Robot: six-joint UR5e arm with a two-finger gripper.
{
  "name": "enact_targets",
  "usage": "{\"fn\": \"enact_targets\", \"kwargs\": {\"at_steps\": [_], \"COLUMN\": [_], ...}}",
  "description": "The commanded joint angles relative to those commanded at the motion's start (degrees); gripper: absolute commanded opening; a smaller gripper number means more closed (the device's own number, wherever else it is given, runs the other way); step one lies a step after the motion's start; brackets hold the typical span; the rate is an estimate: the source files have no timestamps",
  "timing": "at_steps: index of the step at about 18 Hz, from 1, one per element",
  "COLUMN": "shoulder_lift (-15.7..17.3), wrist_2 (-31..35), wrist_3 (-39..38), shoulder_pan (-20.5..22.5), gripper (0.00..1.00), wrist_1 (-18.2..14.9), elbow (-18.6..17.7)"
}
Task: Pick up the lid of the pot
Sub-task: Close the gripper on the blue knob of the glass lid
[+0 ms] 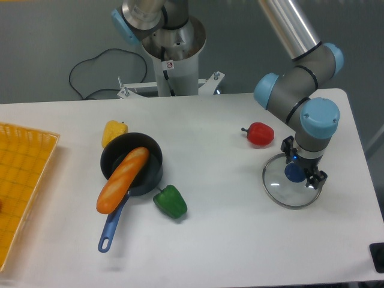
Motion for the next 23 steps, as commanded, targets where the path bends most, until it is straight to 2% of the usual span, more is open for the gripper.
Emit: {"fn": "enact_targets", "kwargs": {"at_steps": [12,15,16,21,23], "shoulder_lift": [0.09,0.00,-0.09,-0.09,-0.09], "wrist_2": [-0.62,-0.62,-0.62,-0.62,-0.62], "wrist_3": [-0.70,-1.31,-1.93,-2.02,-2.11], "shoulder_pan": [0.00,0.00,0.00,-0.17,-0.18], "gripper": [0.89,0.79,0.72,0.67,0.60], "wrist_1": [-0.09,-0.09,-0.09,-0.26,-0.35], "elbow": [0.00,0.00,0.00,0.00,0.00]}}
